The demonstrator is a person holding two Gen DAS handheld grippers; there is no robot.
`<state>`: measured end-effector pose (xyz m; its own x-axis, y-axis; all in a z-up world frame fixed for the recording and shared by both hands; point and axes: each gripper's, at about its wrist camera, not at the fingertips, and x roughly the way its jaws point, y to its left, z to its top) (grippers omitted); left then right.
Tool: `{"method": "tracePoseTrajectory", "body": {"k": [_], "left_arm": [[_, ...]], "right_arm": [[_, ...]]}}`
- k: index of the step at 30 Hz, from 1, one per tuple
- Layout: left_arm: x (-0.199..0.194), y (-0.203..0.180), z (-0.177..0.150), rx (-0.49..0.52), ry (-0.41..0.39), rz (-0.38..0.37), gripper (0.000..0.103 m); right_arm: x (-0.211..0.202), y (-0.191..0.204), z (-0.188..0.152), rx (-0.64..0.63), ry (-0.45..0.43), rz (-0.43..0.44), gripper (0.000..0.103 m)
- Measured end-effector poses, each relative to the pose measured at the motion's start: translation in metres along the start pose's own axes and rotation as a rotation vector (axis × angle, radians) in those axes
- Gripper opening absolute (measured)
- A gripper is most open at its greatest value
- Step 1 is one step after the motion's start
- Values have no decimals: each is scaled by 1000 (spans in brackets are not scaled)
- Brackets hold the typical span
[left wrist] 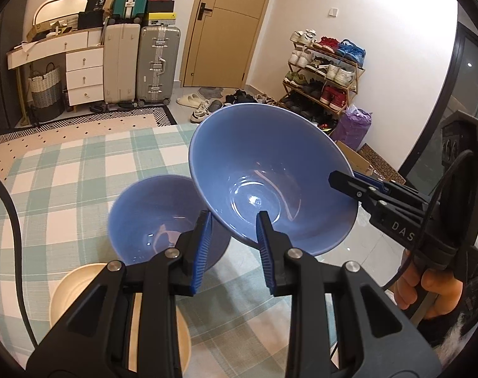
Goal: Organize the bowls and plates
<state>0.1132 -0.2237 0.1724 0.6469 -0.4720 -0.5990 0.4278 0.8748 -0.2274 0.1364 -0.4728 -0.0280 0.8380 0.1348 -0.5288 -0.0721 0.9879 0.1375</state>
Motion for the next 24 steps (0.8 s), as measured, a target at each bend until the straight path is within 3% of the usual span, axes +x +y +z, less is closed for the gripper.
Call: {"method": "tracePoseTrajectory", "body": {"k": [13, 24], "left_arm": [[-38, 47, 7, -32, -22, 86, 26], [-27, 72, 6, -40, 1, 134, 26]], "right_arm": [[26, 49, 17, -20, 3, 87, 23], [59, 68, 18, -34, 46, 112, 24]]}}
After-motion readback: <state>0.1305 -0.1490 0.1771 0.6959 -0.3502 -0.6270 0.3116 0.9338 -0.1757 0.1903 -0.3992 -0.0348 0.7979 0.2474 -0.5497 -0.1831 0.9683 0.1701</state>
